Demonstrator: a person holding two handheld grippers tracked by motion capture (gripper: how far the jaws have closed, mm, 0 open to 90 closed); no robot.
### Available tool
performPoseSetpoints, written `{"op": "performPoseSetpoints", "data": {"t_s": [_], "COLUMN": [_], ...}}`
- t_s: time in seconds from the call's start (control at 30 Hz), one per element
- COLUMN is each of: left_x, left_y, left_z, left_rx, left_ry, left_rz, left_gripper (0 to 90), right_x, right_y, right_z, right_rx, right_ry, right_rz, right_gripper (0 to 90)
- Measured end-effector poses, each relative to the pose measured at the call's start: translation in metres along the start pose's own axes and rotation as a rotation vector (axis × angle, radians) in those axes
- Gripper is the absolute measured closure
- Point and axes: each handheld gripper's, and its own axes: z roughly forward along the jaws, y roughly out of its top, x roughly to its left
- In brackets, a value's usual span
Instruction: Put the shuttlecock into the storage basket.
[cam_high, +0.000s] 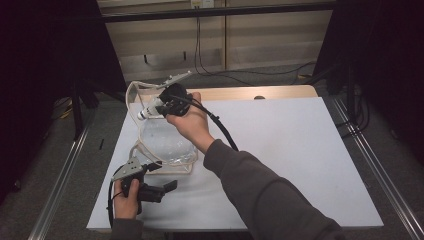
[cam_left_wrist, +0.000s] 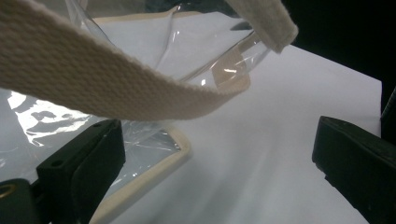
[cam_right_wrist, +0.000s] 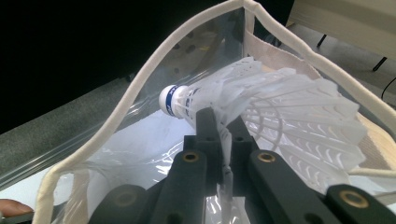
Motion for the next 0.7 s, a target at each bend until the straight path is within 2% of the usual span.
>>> {"op": "performPoseSetpoints", "data": {"t_s": [0.07, 0.3, 0.7], "left_x": [0.002, 0.001, 0.001], "left_y": [0.000, 0.000, 0.000], "left_z": [0.000, 0.000, 0.000], "left_rx": [0.011, 0.001, 0.001], "left_ry": [-0.015, 0.000, -0.001], "left_rz": [0.007, -0.002, 0.000], "left_gripper": [2.7, 2.7, 2.7], "right_x": [0.000, 0.000, 0.005], "right_y": [-0.001, -0.004, -0.008], "right_z": [0.002, 0.008, 0.022], "right_rx": [0.003, 0.002, 0.003], "right_ry": [-0.002, -0.005, -0.006], "right_rz": [-0.001, 0.015, 0.036], "right_gripper": [87.7, 87.7, 87.5]}}
